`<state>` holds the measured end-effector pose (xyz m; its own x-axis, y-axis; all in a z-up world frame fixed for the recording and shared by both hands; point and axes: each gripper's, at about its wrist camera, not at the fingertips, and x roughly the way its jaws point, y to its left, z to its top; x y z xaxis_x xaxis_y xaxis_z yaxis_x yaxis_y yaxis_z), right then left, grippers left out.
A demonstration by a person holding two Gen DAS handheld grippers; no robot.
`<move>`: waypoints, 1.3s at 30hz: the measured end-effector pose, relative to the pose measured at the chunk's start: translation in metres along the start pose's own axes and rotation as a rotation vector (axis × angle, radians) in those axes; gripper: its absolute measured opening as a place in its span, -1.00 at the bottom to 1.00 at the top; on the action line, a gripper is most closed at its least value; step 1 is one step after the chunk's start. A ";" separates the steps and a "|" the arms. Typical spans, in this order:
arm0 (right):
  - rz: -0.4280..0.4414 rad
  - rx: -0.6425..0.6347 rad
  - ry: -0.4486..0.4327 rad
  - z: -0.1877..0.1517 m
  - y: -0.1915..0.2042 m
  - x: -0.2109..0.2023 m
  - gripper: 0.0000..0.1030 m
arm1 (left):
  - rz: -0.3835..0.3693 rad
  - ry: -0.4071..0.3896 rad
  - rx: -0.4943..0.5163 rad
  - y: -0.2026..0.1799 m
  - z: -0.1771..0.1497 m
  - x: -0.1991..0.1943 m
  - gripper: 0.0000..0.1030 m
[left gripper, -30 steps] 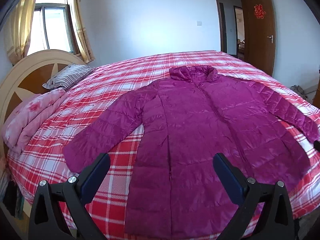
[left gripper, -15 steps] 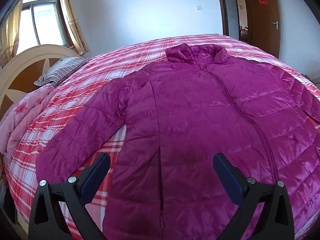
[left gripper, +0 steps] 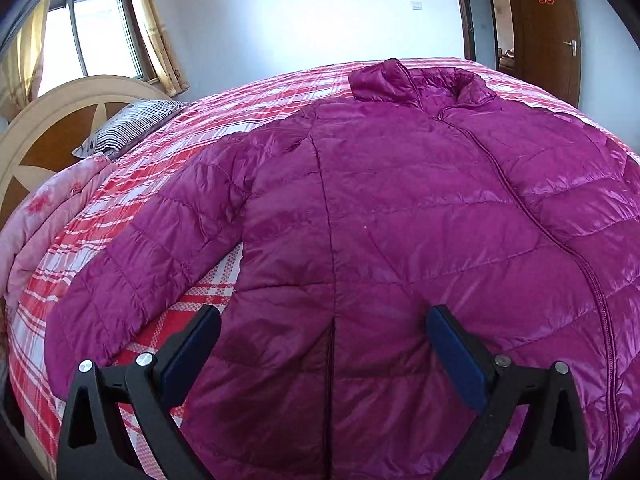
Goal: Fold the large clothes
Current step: 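Move the right tool to a jacket sleeve and grasp its cuff, then lift the sleeve with the right tool and fold it across the jacket body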
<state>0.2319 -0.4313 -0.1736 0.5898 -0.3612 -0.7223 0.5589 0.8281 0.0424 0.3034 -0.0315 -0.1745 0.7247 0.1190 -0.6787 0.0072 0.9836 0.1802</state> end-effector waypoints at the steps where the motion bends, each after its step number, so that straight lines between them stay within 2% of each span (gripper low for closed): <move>1: 0.006 0.003 0.000 0.002 -0.002 0.003 0.51 | -0.002 -0.003 -0.005 0.001 -0.001 0.000 0.98; 4: 0.052 0.050 0.019 0.007 -0.010 0.007 0.39 | -0.023 -0.007 -0.020 0.004 -0.003 0.003 0.98; 6: 0.082 0.093 0.019 0.010 -0.018 0.006 0.08 | -0.052 0.000 -0.039 0.008 -0.004 0.005 0.99; 8: 0.099 0.100 0.040 0.013 -0.022 0.010 -0.07 | -0.082 0.007 -0.063 0.013 -0.005 0.008 0.99; 10: 0.126 0.102 0.049 0.017 -0.023 0.012 -0.32 | -0.092 0.007 -0.065 0.017 -0.005 0.009 0.98; 11: 0.151 0.105 0.055 0.020 -0.023 0.012 -0.54 | -0.096 0.007 -0.062 0.017 -0.006 0.009 0.98; 12: 0.158 0.102 0.054 0.021 -0.022 0.012 -0.66 | -0.100 0.006 -0.059 0.018 -0.006 0.009 0.98; 14: 0.146 0.083 0.018 0.030 -0.020 0.004 -0.73 | -0.106 0.004 -0.060 0.019 -0.006 0.009 0.99; 17: 0.112 0.068 -0.035 0.049 -0.021 -0.005 -0.75 | -0.107 -0.002 -0.062 0.019 -0.007 0.008 0.98; 21: 0.070 0.040 -0.111 0.091 -0.015 -0.022 -0.77 | -0.101 -0.008 -0.059 0.018 -0.008 0.008 0.98; 24: 0.030 -0.038 -0.215 0.129 0.007 -0.049 -0.77 | -0.103 -0.008 -0.061 0.018 -0.008 0.008 0.98; 28: 0.019 -0.148 -0.345 0.165 0.048 -0.088 -0.78 | -0.099 -0.010 -0.060 0.018 -0.008 0.007 0.99; 33: 0.040 -0.338 -0.489 0.173 0.121 -0.132 -0.78 | -0.100 -0.017 -0.063 0.017 -0.009 0.007 0.98; 35: 0.070 -0.415 -0.541 0.165 0.156 -0.149 -0.78 | -0.106 -0.016 -0.069 0.018 -0.010 0.007 0.99; 39: 0.130 -0.534 -0.588 0.144 0.206 -0.161 -0.78 | -0.117 -0.016 -0.079 0.020 -0.011 0.007 0.99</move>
<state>0.3361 -0.2640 0.0503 0.9243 -0.2913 -0.2465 0.1982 0.9184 -0.3423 0.3008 -0.0097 -0.1832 0.7330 0.0018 -0.6802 0.0381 0.9983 0.0437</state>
